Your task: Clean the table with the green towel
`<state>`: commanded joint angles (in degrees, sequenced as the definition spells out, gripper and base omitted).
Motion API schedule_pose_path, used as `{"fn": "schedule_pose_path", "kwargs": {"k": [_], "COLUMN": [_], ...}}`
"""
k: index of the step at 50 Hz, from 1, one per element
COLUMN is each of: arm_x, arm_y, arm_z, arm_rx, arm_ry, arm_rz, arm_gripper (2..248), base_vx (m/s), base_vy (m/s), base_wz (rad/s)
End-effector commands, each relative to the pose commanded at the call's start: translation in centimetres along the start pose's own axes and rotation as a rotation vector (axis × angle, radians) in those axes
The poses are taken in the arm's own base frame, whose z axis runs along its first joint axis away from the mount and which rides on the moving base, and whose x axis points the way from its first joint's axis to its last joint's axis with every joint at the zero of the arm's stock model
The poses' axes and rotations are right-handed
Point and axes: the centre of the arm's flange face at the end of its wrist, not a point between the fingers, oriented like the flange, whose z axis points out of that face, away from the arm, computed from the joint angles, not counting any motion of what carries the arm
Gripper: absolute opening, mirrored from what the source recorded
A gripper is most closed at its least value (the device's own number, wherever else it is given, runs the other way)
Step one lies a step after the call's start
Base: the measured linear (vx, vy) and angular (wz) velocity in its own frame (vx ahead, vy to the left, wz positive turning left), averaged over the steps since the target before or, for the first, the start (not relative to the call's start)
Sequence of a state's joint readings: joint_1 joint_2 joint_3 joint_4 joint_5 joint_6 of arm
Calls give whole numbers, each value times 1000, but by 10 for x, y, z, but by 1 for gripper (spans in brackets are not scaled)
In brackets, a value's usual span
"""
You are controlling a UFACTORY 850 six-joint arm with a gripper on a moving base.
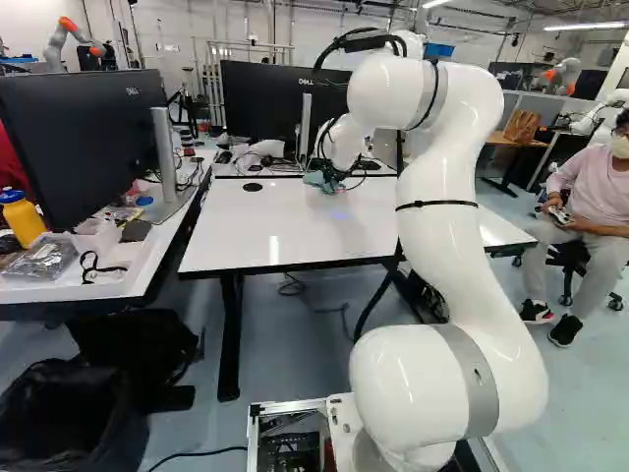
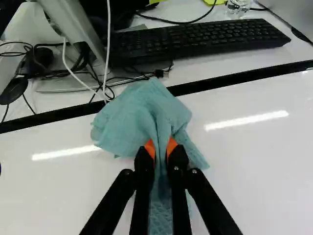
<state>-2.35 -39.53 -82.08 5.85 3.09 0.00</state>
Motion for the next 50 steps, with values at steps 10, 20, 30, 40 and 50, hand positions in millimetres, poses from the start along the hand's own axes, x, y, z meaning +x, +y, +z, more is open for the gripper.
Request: {"fn": "schedule_pose_path", "kwargs": {"k": [10, 20, 30, 40, 50], "arm_x": [-9, -20, -30, -42, -53], "arm_y": [-13, -25, -35, -42, -43], "arm_z": [-11, -23, -35, -49, -63], "arm_rx": [12, 25, 36, 43, 46], "arm_ry": [-14, -28, -43, -57, -72], "arm_rz": [-14, -28, -41, -51, -56], "arm_gripper": [45, 45, 45, 45, 45], "base_vx": [0, 0, 0, 0, 0], "base_vy": [0, 0, 0, 0, 0], "base_wz": [0, 0, 0, 0, 0]}}
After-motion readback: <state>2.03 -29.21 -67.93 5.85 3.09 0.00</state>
